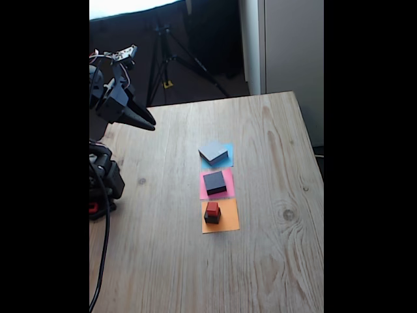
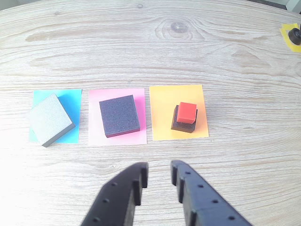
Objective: Tower of hanoi
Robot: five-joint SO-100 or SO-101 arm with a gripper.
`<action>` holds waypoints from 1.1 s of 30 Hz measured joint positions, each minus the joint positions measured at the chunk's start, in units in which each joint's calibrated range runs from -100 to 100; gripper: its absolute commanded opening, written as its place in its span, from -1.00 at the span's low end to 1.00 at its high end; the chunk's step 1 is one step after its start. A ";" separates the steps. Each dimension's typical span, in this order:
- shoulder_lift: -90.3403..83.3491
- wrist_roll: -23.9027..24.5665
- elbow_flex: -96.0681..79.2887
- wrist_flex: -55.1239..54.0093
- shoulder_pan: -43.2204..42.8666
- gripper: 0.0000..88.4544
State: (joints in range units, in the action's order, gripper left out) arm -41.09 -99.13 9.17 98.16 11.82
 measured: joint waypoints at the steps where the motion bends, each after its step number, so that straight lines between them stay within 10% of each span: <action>1: 0.00 0.00 0.00 0.00 0.00 -0.99; 6: 9.58 24.83 -11.73 -8.81 -18.79 -0.99; 10: 11.46 30.56 -13.99 -10.65 -25.71 -0.99; 25: 12.40 31.77 -14.25 -10.81 -25.61 -0.99; 33: 12.40 23.26 -10.26 -11.45 -18.28 -0.99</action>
State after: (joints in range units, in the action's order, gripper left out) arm -28.69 -75.87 -1.09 86.71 -6.45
